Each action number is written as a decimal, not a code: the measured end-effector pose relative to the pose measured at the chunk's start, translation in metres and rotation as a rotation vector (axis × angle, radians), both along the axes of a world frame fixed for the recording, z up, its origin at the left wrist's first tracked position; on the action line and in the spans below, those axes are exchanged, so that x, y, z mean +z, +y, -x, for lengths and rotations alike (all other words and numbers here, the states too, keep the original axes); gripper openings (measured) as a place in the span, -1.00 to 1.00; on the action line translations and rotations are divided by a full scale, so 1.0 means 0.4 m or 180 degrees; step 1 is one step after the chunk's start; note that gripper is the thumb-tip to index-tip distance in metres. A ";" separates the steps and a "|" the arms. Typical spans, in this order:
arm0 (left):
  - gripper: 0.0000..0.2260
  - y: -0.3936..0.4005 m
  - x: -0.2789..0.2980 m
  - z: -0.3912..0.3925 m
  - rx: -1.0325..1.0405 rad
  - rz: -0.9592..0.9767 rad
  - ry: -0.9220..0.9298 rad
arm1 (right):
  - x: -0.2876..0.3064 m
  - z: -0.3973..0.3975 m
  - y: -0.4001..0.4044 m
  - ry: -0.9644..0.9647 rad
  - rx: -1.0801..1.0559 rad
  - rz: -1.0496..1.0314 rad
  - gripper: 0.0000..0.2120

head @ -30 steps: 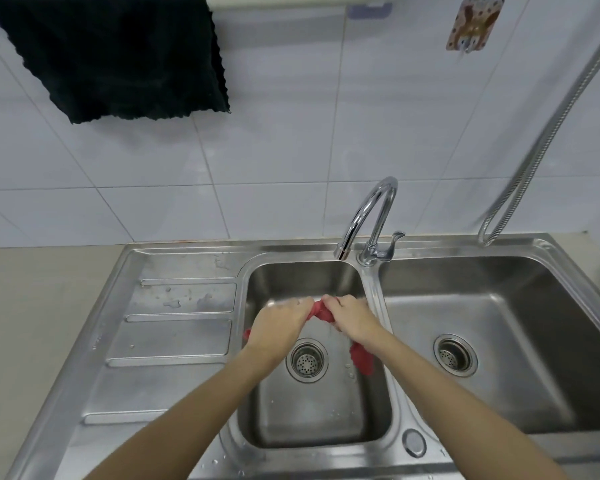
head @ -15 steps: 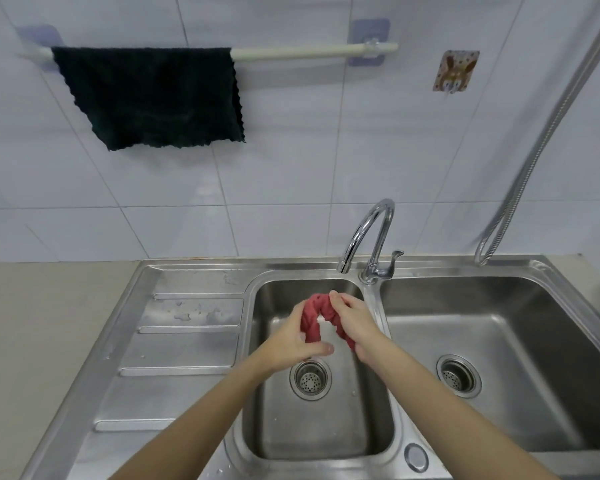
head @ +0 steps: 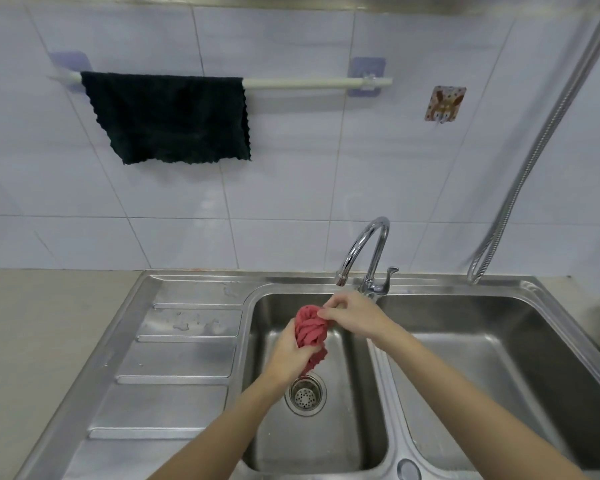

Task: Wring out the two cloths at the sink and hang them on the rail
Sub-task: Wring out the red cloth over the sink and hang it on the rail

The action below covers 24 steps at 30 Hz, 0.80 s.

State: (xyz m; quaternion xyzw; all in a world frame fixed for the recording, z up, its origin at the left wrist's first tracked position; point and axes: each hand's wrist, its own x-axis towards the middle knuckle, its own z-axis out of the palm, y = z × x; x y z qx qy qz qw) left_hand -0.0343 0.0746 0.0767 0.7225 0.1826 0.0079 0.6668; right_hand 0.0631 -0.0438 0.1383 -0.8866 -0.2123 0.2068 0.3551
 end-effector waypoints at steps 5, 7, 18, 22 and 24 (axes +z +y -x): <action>-0.91 0.062 0.028 -0.014 -0.0703 -0.0250 0.0454 | -0.047 0.008 -0.067 -0.1970 0.0760 0.0626 -0.46; -0.91 0.078 0.049 -0.023 -0.1108 -0.0274 0.0566 | -0.074 0.032 -0.083 -0.2835 0.1222 0.0926 -0.25; -0.74 0.005 0.141 -0.073 -0.2476 -0.1200 0.1082 | -0.128 0.037 -0.062 -0.3136 0.1466 0.0747 -0.51; -0.79 -0.005 0.128 -0.089 -0.2300 -0.2881 0.0911 | -0.137 0.008 -0.044 -0.3295 0.1540 0.1454 -0.69; -0.70 -0.002 0.113 -0.091 -0.2256 -0.3771 0.0739 | -0.143 0.003 -0.030 -0.3250 0.1605 0.1820 -0.68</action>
